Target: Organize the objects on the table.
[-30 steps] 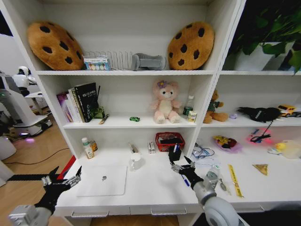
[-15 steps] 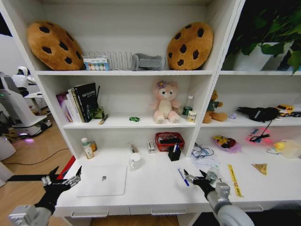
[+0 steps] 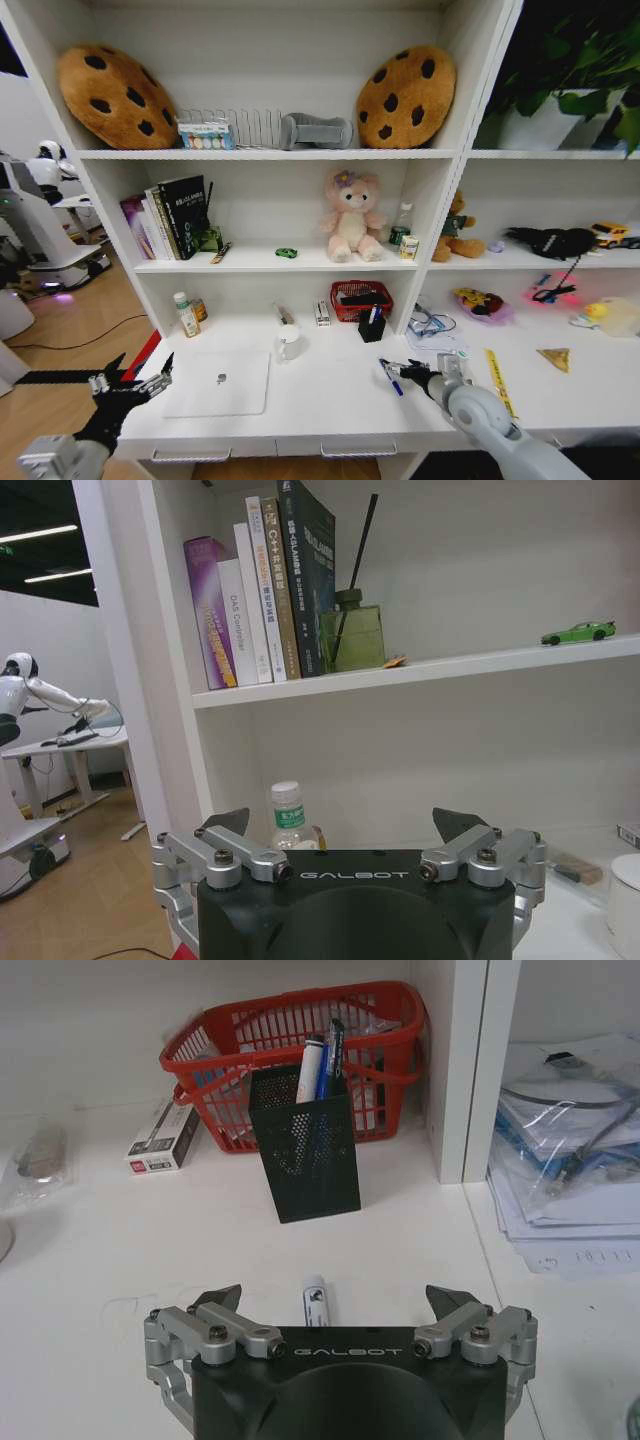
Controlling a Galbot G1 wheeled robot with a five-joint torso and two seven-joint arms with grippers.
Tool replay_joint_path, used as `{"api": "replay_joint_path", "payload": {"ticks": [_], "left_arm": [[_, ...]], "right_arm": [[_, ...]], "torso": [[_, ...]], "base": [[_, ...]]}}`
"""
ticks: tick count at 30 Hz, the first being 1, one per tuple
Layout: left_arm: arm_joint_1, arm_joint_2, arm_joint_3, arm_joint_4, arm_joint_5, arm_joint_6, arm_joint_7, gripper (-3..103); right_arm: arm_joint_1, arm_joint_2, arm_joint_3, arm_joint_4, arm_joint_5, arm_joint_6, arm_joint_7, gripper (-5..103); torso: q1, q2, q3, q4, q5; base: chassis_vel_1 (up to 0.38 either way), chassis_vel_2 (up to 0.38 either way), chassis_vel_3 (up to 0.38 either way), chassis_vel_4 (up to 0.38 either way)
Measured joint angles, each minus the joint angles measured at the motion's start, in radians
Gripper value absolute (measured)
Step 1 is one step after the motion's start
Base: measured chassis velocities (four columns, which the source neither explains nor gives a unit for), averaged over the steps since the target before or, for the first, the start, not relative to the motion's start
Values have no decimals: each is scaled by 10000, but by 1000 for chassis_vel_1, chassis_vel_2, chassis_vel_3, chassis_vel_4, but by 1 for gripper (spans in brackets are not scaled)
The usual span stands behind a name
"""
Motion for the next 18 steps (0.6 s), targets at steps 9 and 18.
{"api": "replay_joint_path", "payload": {"ticks": [9, 18], "left_arm": [[0, 0, 0, 0, 0, 0, 0, 100], [0, 0, 0, 0, 0, 0, 0, 100]], "right_arm": [[1454, 128, -1215, -641, -29, -31, 118, 100], [1042, 238, -1307, -629, -253, 121, 123, 97]], "torso": [[0, 0, 0, 5, -2], [-3, 1, -2, 0, -3]], "base": [[0, 0, 0, 0], [0, 0, 0, 0]]}}
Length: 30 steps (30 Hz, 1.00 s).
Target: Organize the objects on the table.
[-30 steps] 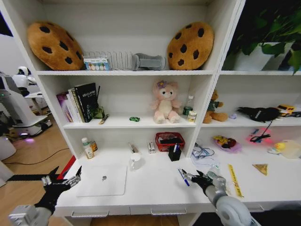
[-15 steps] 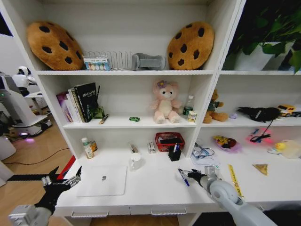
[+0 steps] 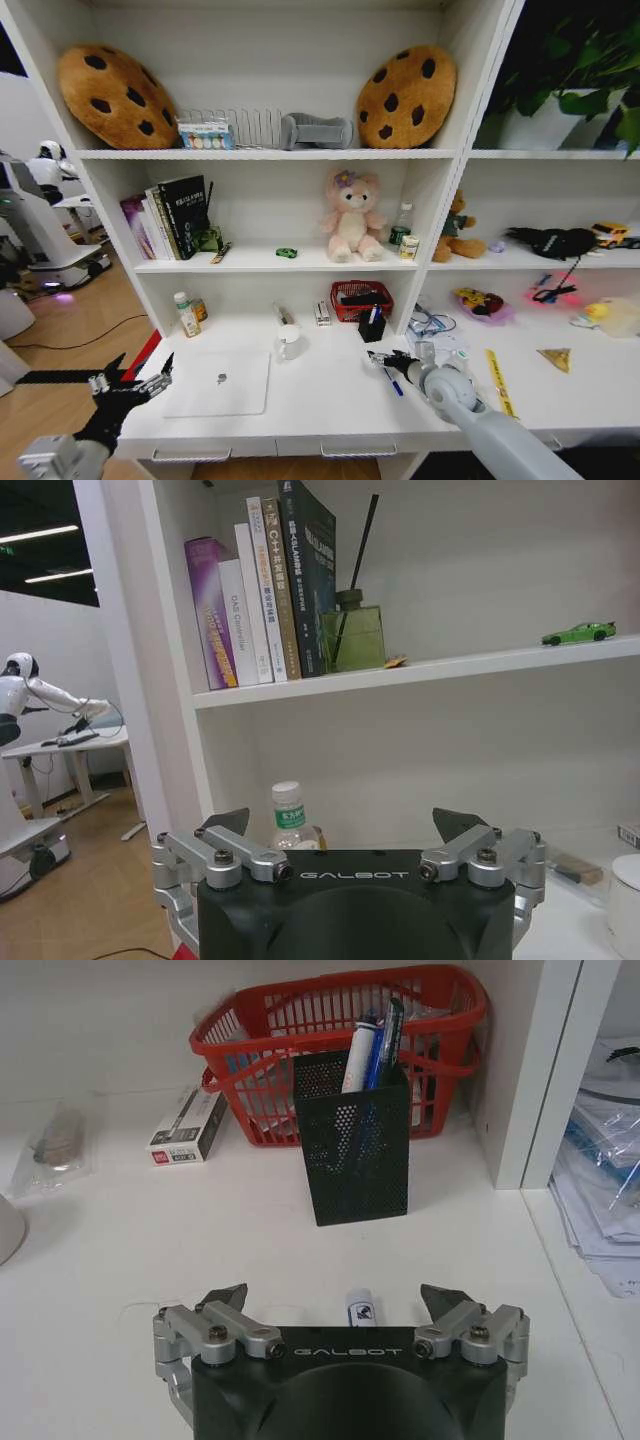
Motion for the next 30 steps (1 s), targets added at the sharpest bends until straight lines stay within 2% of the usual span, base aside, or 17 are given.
{"api": "replay_joint_path", "payload": {"ticks": [9, 15, 17, 20, 23, 24, 27, 28, 30], "left_arm": [[0, 0, 0, 1, 0, 0, 0, 100], [0, 0, 0, 0, 0, 0, 0, 100], [0, 0, 0, 0, 0, 0, 0, 100], [0, 0, 0, 0, 0, 0, 0, 100], [0, 0, 0, 0, 0, 0, 0, 100], [0, 0, 0, 0, 0, 0, 0, 100], [0, 0, 0, 0, 0, 0, 0, 100], [0, 0, 0, 0, 0, 0, 0, 100], [0, 0, 0, 0, 0, 0, 0, 100]], "right_arm": [[-3, 121, 4, -205, -99, 76, -1, 91], [-19, 147, -17, -401, -193, 165, -31, 75], [-53, 168, -21, -445, -208, 174, -42, 80], [-58, 187, -38, -483, -213, 209, -62, 77], [-44, 236, -81, -565, -254, 307, -106, 64], [-44, 236, -81, -565, -254, 307, -106, 64], [-49, 257, -93, -575, -253, 335, -116, 47], [-49, 257, -93, -575, -253, 335, -116, 47], [-115, 283, -55, -567, -252, 372, -116, 37]], "torso": [[0, 0, 0, 3, 2], [0, 0, 0, 3, 1], [0, 0, 0, 2, 1], [-1, 0, 0, 2, 1], [-1, 0, 0, 2, 0], [-1, 0, 0, 2, 0], [0, 0, 0, 3, 0], [0, 0, 0, 3, 0], [0, 0, 0, 3, 1]], "base": [[0, 0, 0, 0], [0, 0, 0, 0], [0, 0, 0, 0], [0, 0, 0, 0], [0, 0, 0, 0], [0, 0, 0, 0], [0, 0, 0, 0], [0, 0, 0, 0], [0, 0, 0, 0]]}}
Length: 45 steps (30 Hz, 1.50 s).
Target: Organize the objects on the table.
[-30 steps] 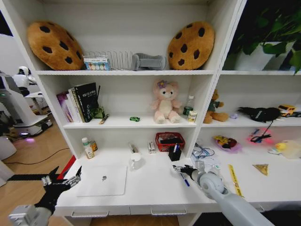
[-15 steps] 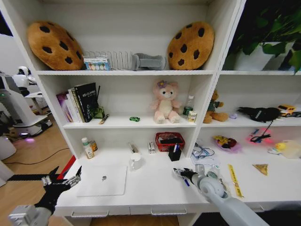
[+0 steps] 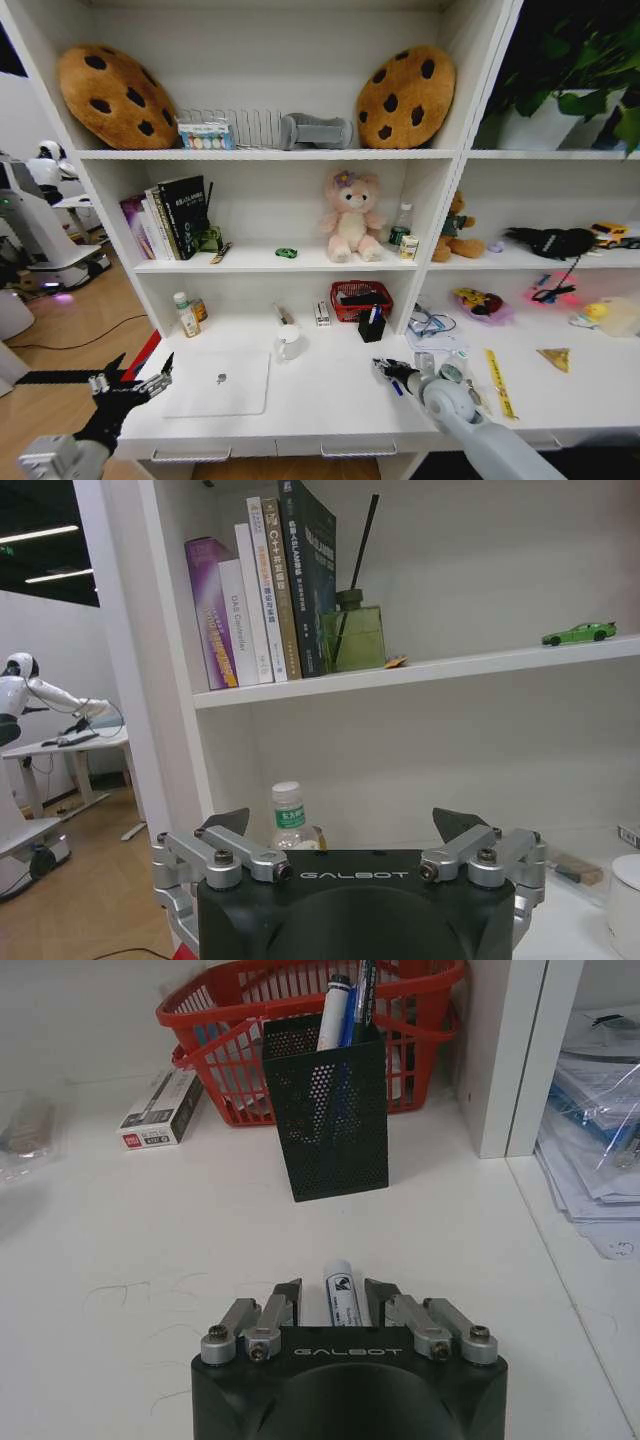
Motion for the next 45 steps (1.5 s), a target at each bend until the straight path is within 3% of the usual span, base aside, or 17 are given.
{"api": "replay_joint_path", "payload": {"ticks": [1, 4, 8, 16, 18, 19, 21, 25, 27, 30, 33, 45], "left_arm": [[0, 0, 0, 0, 0, 0, 0, 100], [0, -1, 0, 0, 0, 0, 0, 100], [0, 0, 0, 1, 0, 0, 0, 100], [0, 0, 0, 0, 0, 0, 0, 100], [0, -1, 0, 0, 0, 0, 0, 100], [0, -1, 0, 0, 0, 0, 0, 100], [0, 0, 0, 0, 0, 0, 0, 100], [1, 0, 0, 0, 0, 0, 0, 100], [0, 0, 0, 1, 0, -1, 0, 100], [0, 0, 0, 1, 0, 0, 0, 100], [0, 0, 0, 0, 0, 0, 0, 100], [1, -1, 0, 0, 0, 0, 0, 100]], "right_arm": [[0, 0, 0, 0, 0, 0, 0, 37], [-127, 28, 71, 21, -38, 95, 4, 20], [-159, 55, 140, 27, -37, 155, 20, 12], [-6, 48, 158, 105, -29, 295, 26, 12], [147, 59, 220, 181, -471, 1186, -289, 12], [147, 59, 220, 181, -471, 1186, -289, 12], [581, 104, 209, 232, -1299, 2482, -682, 12], [1133, 152, 100, 207, -1655, 3152, -862, 12], [2115, 348, -317, -465, -2087, 3904, -927, 12], [2452, 460, -506, -955, -2460, 4233, -1001, 12], [3500, 840, -1057, -2406, -3337, 5126, -1400, 12], [4625, 1628, -1777, -4224, -4558, 6468, -1526, 12]], "torso": [[0, 0, 0, 0, 0], [0, 0, 0, -1, 0], [0, 0, 0, 0, 2], [0, 0, 1, 0, 2], [0, 0, 1, -2, 1], [0, 0, 1, -2, 1], [1, 0, 0, -2, 1], [1, 0, 1, -1, -1], [2, 0, 0, 1, -2], [2, -1, 1, 3, 0], [3, -1, 2, 0, 0], [3, -1, 1, 1, -1]], "base": [[0, 0, 0, 0], [0, 0, 0, 0], [0, 0, 0, 0], [0, 0, 0, 0], [0, 0, 0, 0], [0, 0, 0, 0], [0, 0, 0, 0], [0, 0, 0, 0], [0, 0, 0, 0], [0, 0, 0, 0], [0, 0, 0, 0], [0, 0, 0, 0]]}}
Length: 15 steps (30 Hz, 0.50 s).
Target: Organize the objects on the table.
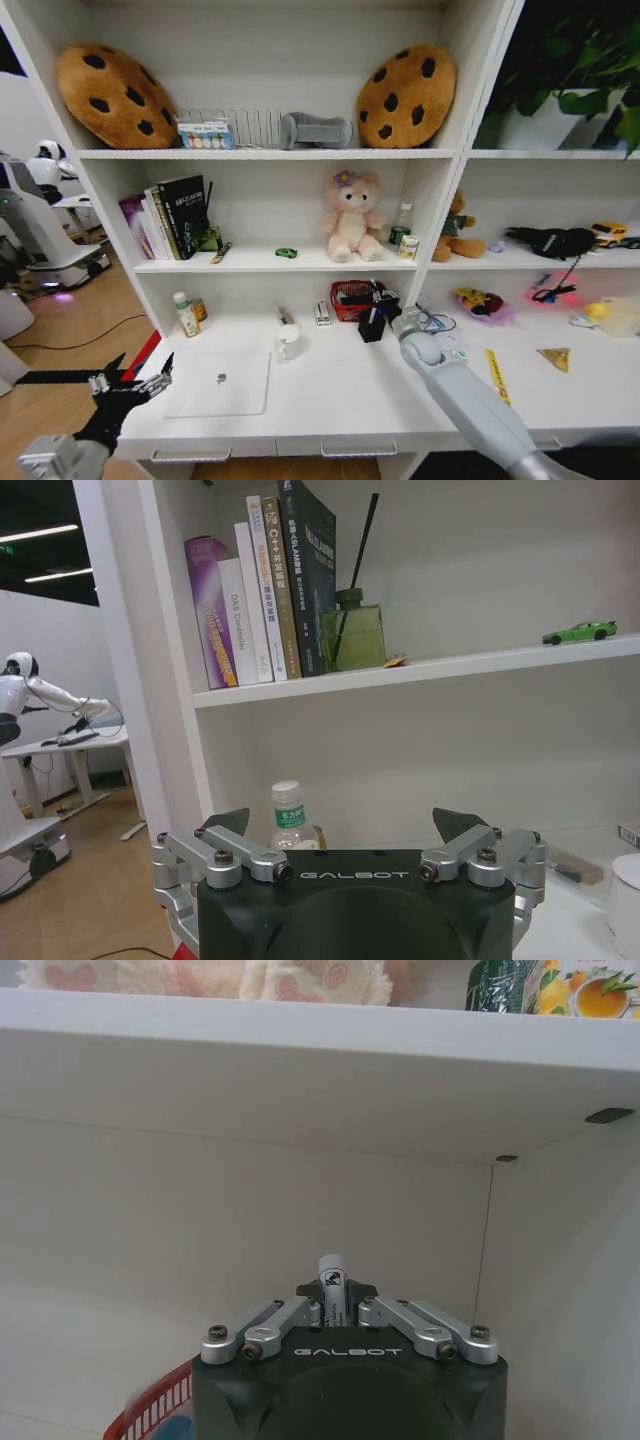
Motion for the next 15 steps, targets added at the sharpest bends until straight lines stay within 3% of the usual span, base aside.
{"api": "replay_joint_path", "payload": {"ticks": [15], "left_arm": [[-1, 0, 0, 0, 0, 0, 0, 100]], "right_arm": [[24, 492, -208, -677, -317, 355, -8, 12]], "torso": [[-2, 2, -1, -4, 0]], "base": [[0, 0, 0, 0]]}}
